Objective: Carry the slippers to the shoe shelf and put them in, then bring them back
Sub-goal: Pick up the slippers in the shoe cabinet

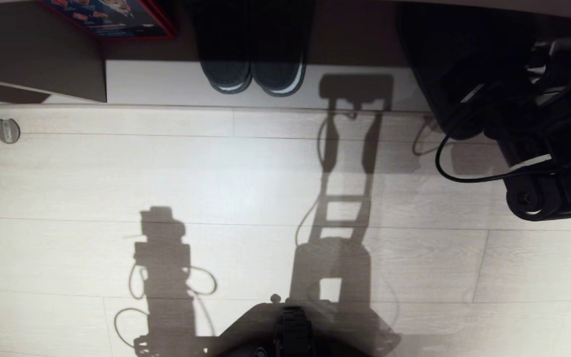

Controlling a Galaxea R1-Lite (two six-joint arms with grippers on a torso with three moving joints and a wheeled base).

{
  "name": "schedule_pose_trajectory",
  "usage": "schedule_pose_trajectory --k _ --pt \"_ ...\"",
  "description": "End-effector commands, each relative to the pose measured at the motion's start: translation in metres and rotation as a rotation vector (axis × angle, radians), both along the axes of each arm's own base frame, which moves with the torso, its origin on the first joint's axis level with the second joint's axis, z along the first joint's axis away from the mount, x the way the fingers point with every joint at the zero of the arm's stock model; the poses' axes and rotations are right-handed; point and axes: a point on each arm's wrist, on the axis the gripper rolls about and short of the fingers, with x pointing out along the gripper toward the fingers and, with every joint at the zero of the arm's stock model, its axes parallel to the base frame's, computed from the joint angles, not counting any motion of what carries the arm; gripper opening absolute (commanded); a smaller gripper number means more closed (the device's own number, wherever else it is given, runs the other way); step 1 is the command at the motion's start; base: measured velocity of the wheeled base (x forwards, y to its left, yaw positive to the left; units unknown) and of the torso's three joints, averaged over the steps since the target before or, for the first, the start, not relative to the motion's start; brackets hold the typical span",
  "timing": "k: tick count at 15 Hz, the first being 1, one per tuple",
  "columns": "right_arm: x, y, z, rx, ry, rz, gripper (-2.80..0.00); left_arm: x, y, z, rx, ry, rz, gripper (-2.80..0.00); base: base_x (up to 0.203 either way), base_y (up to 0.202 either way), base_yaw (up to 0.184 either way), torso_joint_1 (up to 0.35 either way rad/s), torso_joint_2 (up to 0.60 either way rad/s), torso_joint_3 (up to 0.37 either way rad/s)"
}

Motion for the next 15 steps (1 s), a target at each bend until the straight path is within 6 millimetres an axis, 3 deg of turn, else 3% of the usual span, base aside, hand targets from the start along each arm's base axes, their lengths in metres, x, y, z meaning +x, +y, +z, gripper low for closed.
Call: schedule_pose_trajectory --k 1,2,3,6,10,12,15 --pt "0.010 0.001 -0.004 -0.004 -0.007 0.014 0.00 0.000 0.000 0.000 0.000 -0.001 0.000 -2.80 0.000 0.000 0.000 0.000 0.00 0.000" --pt "0.012 0.002 -0.003 -0.001 -0.018 0.023 -0.85 0.000 0.000 0.000 0.000 0.001 0.000 -2.80 0.000 0.000 0.000 0.000 0.00 0.000" --pt "0.014 0.003 -0.001 0.001 -0.030 0.027 -2.80 0.000 0.000 0.000 0.000 -0.001 0.001 -2.80 0.000 0.000 0.000 0.000 0.00 0.000" --pt "0.023 0.004 -0.001 0.002 -0.049 0.029 -2.80 0.000 0.000 0.000 0.000 0.000 0.001 -2.80 0.000 0.000 0.000 0.000 0.00 0.000" --pt "0.019 0.005 0.010 -0.004 -0.082 0.035 -2.80 0.000 0.000 0.000 0.000 -0.001 -0.001 -2.80 0.000 0.000 0.000 0.000 0.00 0.000" --pt "0.011 0.006 0.017 -0.001 -0.091 0.044 -2.80 0.000 0.000 0.000 0.000 -0.001 0.001 -2.80 0.000 0.000 0.000 0.000 0.00 0.000" --pt "-0.020 0.010 0.023 0.005 -0.041 0.065 -2.80 0.000 0.000 0.000 0.000 0.000 0.000 -2.80 0.000 0.000 0.000 0.000 0.00 0.000"
